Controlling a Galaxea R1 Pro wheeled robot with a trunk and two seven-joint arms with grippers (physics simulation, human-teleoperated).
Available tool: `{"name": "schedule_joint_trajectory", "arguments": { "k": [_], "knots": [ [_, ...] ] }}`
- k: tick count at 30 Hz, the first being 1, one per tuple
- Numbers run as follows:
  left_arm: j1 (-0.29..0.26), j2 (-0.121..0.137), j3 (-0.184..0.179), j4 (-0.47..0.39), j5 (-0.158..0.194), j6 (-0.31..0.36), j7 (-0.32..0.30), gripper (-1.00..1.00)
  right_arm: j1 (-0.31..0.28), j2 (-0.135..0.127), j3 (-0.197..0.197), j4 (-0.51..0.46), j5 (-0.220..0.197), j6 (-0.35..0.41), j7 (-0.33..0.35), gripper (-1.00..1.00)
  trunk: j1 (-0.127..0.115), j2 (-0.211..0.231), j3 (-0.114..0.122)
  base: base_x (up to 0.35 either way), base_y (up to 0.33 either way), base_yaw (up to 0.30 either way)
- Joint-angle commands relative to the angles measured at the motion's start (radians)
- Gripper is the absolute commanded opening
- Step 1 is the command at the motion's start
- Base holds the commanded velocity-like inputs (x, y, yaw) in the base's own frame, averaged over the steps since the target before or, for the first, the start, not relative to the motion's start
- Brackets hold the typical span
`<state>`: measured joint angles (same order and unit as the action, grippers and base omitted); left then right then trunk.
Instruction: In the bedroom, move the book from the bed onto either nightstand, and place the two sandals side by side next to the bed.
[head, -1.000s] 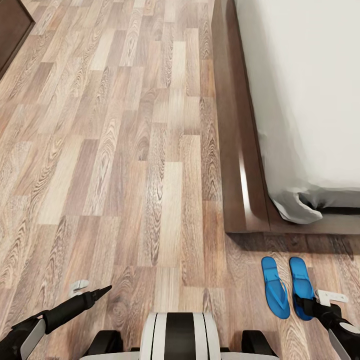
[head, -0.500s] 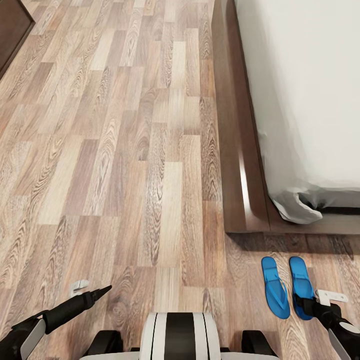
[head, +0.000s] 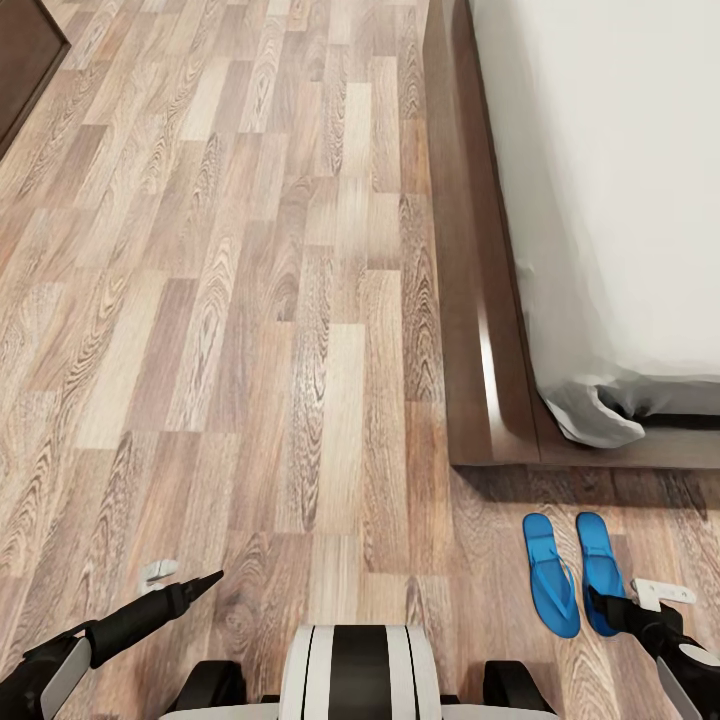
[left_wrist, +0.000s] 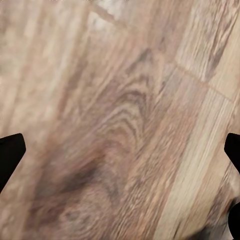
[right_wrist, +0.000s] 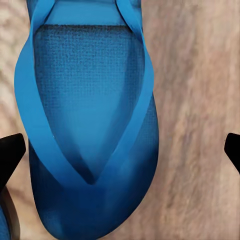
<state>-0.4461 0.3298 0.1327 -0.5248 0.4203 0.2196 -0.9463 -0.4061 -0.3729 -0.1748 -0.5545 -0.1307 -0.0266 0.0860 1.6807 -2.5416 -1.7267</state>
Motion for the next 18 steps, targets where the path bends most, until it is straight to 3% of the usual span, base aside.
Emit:
{"name": "schedule_joint_trajectory", "arguments": {
  "k": [1, 7, 18],
  "knots": [
    [0.0, 0.0, 0.002, 0.0, 0.006, 0.01, -0.004, 1.0, 0.0, 0.0, -0.003, 0.001, -0.01, -0.003, 0.008, 1.0, 0.0, 0.0, 0.0, 0.0, 0.0, 0.0],
    [0.0, 0.0, 0.002, 0.0, 0.006, 0.011, -0.004, 1.0, 0.0, 0.0, -0.003, 0.001, -0.01, -0.003, 0.008, 1.0, 0.0, 0.0, 0.0, 0.0, 0.0, 0.0],
    [0.0, 0.0, 0.001, 0.0, 0.006, 0.012, -0.004, 1.0, 0.0, 0.0, -0.003, 0.001, -0.01, -0.003, 0.008, 1.0, -0.005, 0.002, 0.042, 0.0, 0.0, 0.0]
  ]
}}
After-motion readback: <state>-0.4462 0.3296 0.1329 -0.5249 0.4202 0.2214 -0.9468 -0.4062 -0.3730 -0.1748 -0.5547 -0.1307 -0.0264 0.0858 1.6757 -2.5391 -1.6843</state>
